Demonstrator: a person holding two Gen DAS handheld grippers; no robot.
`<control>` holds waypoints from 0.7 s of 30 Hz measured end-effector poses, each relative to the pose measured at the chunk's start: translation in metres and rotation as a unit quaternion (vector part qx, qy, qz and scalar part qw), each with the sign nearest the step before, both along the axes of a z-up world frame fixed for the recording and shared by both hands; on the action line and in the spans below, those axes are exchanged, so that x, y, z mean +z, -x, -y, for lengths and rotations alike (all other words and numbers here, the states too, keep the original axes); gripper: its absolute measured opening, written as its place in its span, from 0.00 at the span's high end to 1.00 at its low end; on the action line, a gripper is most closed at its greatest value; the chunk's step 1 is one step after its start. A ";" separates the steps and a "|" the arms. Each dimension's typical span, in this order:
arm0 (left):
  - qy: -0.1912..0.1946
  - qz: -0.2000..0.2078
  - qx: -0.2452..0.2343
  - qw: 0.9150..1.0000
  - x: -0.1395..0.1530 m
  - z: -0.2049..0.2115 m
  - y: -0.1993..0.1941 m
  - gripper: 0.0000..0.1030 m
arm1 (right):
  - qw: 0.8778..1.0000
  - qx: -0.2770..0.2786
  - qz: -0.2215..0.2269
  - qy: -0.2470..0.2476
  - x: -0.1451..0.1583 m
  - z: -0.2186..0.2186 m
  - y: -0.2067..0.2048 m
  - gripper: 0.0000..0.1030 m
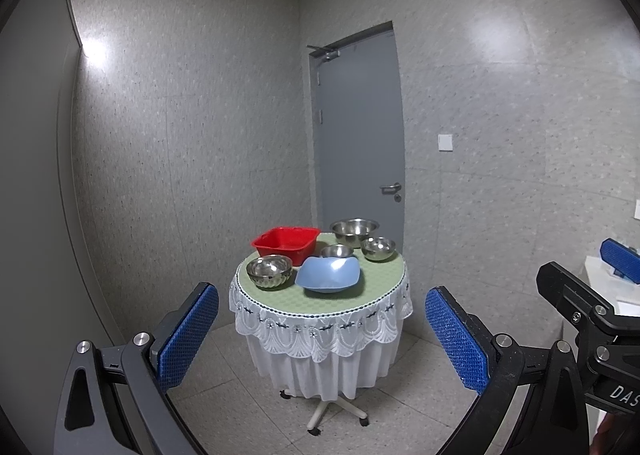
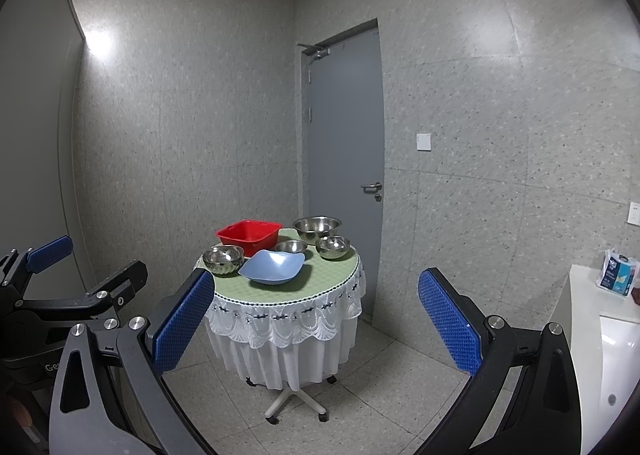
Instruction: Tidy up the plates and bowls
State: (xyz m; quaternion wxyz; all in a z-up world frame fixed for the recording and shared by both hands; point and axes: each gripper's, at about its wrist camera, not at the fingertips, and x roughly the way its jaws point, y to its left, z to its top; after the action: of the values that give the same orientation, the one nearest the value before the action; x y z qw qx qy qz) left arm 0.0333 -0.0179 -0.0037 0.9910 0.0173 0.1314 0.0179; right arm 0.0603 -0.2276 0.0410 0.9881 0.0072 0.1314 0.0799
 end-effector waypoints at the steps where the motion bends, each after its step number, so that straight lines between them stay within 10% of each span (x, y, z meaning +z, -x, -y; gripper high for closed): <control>1: 0.000 -0.001 0.001 1.000 0.001 0.000 -0.002 0.01 | 1.000 0.001 -0.002 0.000 0.000 0.001 -0.003 0.00; 21: 0.007 -0.062 0.003 0.998 0.000 -0.039 -0.138 0.01 | 0.999 0.008 -0.051 0.000 -0.034 -0.042 -0.120 0.00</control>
State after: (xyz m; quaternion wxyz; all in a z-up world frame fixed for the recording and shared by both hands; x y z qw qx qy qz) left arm 0.1711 0.0213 -0.0039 0.9811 0.0110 0.1923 0.0192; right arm 0.1801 -0.1858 0.0071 0.9795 0.0098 0.1814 0.0871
